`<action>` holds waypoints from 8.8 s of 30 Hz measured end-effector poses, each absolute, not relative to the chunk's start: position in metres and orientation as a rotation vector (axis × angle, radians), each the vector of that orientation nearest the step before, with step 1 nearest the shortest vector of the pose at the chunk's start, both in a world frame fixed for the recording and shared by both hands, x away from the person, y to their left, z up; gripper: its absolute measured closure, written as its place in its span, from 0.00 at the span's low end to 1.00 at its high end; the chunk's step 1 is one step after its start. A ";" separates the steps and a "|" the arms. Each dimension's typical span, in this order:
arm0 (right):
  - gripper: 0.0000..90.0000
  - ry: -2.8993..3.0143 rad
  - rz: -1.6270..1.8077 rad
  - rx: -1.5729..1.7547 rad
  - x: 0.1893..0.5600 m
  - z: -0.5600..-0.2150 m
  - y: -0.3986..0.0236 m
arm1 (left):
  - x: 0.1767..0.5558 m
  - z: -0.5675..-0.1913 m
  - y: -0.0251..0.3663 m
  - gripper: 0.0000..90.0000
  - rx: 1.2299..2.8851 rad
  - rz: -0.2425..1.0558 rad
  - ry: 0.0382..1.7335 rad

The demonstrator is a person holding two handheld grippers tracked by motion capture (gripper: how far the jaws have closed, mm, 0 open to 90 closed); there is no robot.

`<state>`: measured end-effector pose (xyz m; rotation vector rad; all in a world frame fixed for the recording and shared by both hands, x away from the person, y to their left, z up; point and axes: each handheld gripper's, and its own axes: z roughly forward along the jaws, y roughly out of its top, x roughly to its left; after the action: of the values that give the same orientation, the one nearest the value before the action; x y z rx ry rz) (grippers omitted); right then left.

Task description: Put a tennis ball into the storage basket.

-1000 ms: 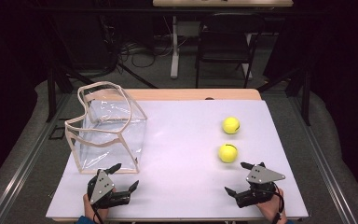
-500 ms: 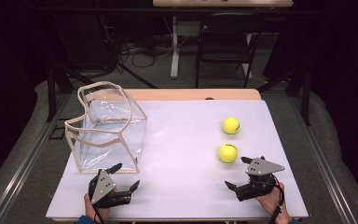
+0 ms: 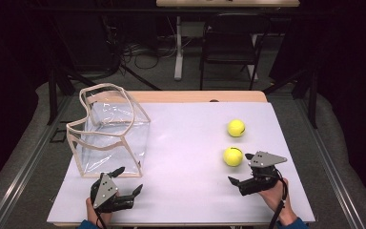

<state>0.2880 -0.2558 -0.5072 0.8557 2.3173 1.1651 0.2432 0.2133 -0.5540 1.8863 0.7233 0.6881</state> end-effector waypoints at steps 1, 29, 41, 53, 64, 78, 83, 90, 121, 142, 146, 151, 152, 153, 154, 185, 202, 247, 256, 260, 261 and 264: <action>0.00 2.318 1.161 0.861 0.289 -0.507 -0.255 | 0.243 -0.554 0.213 0.18 1.887 0.688 0.722; 0.00 2.367 1.096 0.968 0.327 -0.508 -0.252 | 0.243 -0.554 0.213 0.18 1.889 0.690 0.724; 0.00 2.394 1.057 1.010 0.346 -0.512 -0.247 | 0.243 -0.554 0.213 0.18 1.891 0.689 0.720; 0.00 2.413 1.026 1.068 0.361 -0.522 -0.246 | 0.243 -0.555 0.212 0.18 1.893 0.687 0.722; 0.00 2.428 1.012 1.128 0.368 -0.531 -0.248 | 0.243 -0.555 0.212 0.18 1.897 0.682 0.718; 0.09 2.426 0.986 1.169 0.370 -0.537 -0.247 | 0.243 -0.555 0.212 0.18 1.896 0.680 0.719; 0.16 2.422 0.975 1.178 0.371 -0.538 -0.248 | 0.243 -0.555 0.213 0.18 1.897 0.680 0.718; 0.26 2.427 0.965 1.189 0.371 -0.539 -0.247 | 0.243 -0.555 0.213 0.18 1.896 0.681 0.718; 0.28 2.419 0.978 1.141 0.365 -0.530 -0.245 | 0.243 -0.554 0.213 0.18 1.892 0.682 0.716; 0.28 2.428 0.986 1.083 0.357 -0.520 -0.237 | 0.243 -0.554 0.213 0.18 1.891 0.681 0.718; 0.28 2.428 0.992 1.075 0.355 -0.519 -0.235 | 0.243 -0.555 0.212 0.18 1.891 0.680 0.718; 0.28 2.432 0.995 1.066 0.354 -0.517 -0.233 | 0.243 -0.555 0.213 0.18 1.891 0.680 0.718; 0.28 2.432 1.000 1.063 0.353 -0.517 -0.232 | 0.243 -0.555 0.212 0.18 1.891 0.680 0.718; 0.28 2.433 0.998 1.063 0.353 -0.516 -0.232 | 0.243 -0.555 0.212 0.18 1.891 0.680 0.718; 0.28 2.433 1.001 1.061 0.353 -0.516 -0.231 | 0.243 -0.555 0.213 0.18 1.893 0.681 0.717; 0.29 2.444 1.035 0.997 0.344 -0.503 -0.218 | 0.243 -0.555 0.213 0.18 1.888 0.685 0.721; 0.29 2.454 1.053 0.940 0.346 -0.491 -0.203 | 0.243 -0.555 0.212 0.18 1.886 0.683 0.719; 0.29 2.520 1.051 0.787 0.370 -0.463 -0.157 | 0.244 -0.556 0.212 0.18 1.886 0.676 0.718; 0.29 2.532 1.051 0.765 0.375 -0.457 -0.146 | 0.244 -0.555 0.213 0.18 1.880 0.674 0.719; 0.29 2.538 1.053 0.757 0.377 -0.456 -0.142 | 0.244 -0.555 0.213 0.18 1.883 0.675 0.716; 0.29 2.542 1.050 0.755 0.378 -0.456 -0.140 | 0.244 -0.555 0.213 0.18 1.883 0.676 0.716; 0.29 2.550 1.046 0.754 0.380 -0.456 -0.136 | 0.244 -0.555 0.213 0.18 1.879 0.674 0.717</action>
<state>0.3802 -0.1365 -0.4558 0.7537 2.5495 1.0461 0.2444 0.2128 -0.5550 1.8788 0.7165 0.6740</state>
